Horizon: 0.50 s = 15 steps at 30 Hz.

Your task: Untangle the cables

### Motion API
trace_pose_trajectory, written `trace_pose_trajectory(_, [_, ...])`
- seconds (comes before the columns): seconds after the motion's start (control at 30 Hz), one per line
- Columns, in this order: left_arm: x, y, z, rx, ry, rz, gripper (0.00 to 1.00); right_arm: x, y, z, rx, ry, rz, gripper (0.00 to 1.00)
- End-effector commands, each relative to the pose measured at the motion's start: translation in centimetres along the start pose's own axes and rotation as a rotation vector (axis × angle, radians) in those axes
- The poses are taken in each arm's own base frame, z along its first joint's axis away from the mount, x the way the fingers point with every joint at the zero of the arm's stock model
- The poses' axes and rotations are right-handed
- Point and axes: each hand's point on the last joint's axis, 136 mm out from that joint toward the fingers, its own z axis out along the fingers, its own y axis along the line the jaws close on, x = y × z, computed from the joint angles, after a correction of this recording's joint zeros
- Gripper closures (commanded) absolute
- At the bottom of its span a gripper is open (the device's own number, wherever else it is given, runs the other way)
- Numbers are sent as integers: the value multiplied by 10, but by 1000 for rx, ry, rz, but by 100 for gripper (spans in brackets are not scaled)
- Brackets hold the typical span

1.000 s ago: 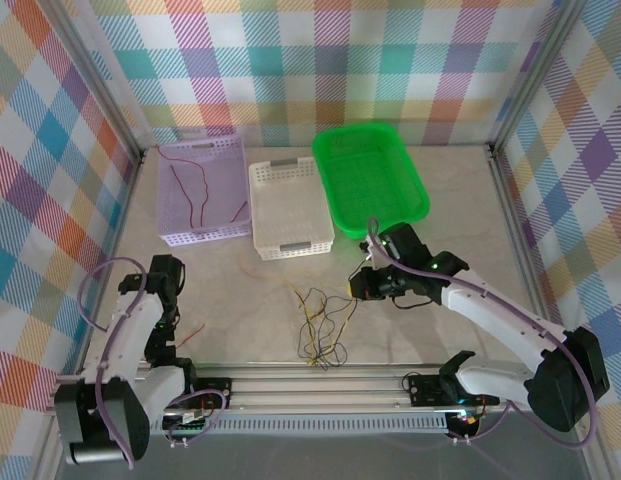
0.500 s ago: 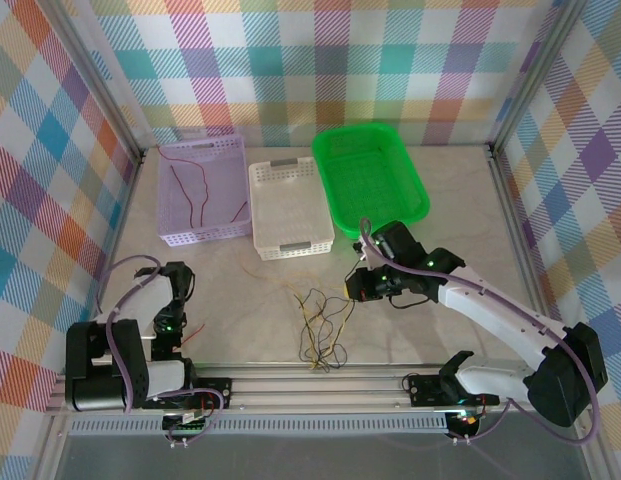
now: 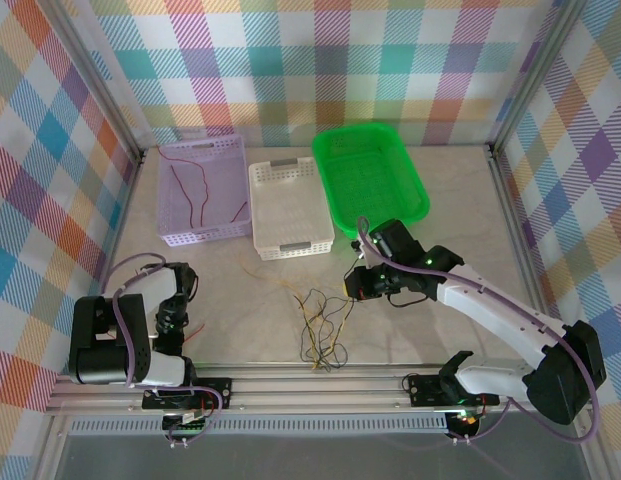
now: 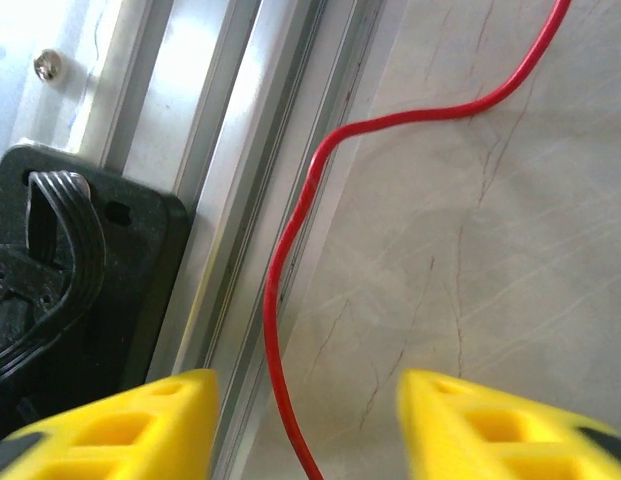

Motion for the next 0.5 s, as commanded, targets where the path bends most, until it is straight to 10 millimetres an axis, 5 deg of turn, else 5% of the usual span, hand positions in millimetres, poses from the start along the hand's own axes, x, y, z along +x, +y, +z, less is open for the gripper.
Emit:
trace_pose_trajectory(0.0, [-2, 6, 4, -27, -5, -26, 58, 0, 3, -3, 10, 4, -28, 100])
trace_pose_trajectory(0.3, [-8, -4, -3, -54, -48, -20, 78, 1, 5, -4, 22, 5, -38, 100])
trace_pose_trajectory(0.47, [-7, -16, -7, -70, -58, 7, 100, 4, 4, -4, 40, 11, -48, 100])
